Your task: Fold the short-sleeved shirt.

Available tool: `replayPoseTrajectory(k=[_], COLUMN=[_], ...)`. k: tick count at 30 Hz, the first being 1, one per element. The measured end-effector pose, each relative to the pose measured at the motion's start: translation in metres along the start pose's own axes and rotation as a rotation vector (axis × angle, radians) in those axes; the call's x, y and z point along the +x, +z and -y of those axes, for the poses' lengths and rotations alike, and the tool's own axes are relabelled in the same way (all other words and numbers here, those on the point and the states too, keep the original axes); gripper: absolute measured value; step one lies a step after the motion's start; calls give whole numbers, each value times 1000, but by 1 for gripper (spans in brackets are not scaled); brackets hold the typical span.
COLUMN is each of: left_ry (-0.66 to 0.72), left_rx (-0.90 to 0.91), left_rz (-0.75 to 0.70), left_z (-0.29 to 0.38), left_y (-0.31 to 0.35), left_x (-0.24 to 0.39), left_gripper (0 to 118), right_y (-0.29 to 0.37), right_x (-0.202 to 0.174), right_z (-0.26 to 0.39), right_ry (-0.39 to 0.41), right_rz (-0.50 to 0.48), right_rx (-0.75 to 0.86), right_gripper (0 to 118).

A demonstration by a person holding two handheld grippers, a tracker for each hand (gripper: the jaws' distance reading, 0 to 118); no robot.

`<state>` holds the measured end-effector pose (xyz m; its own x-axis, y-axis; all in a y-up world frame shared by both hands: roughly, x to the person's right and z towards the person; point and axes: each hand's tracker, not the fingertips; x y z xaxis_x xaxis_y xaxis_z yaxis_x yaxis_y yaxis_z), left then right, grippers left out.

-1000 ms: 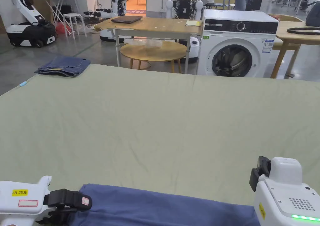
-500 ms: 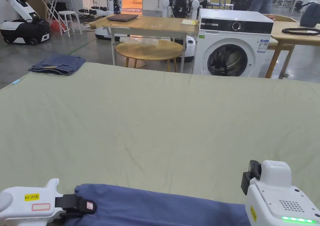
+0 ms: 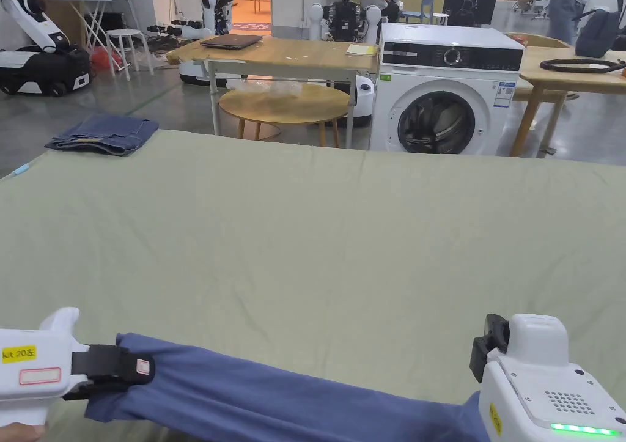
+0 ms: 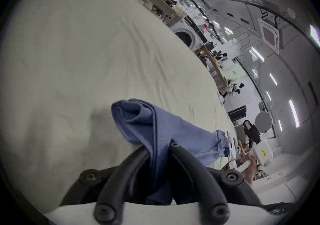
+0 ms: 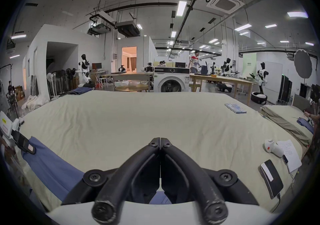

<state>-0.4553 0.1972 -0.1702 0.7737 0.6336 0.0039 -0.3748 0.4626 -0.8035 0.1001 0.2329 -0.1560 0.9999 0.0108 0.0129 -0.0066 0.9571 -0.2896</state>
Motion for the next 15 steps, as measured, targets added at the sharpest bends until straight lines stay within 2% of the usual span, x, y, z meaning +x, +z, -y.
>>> replayPoseTrajectory(k=[8,10,15], left_ry=[-97,-108,-129], left_rx=[36,27,-21], left_rz=[-228,-210,-23], left_z=[-19,-7,10], left_y=[40,39,18], left_x=[8,36,92], left_gripper=[3,3,4], right_y=[-2,-4,-6], right_x=[4,5,5], right_z=[-1,-1,0], right_ry=[5,-2,-16], right_rz=[-9,-11,-19], right_rx=[1,-3,-10], right_gripper=[0,0,0])
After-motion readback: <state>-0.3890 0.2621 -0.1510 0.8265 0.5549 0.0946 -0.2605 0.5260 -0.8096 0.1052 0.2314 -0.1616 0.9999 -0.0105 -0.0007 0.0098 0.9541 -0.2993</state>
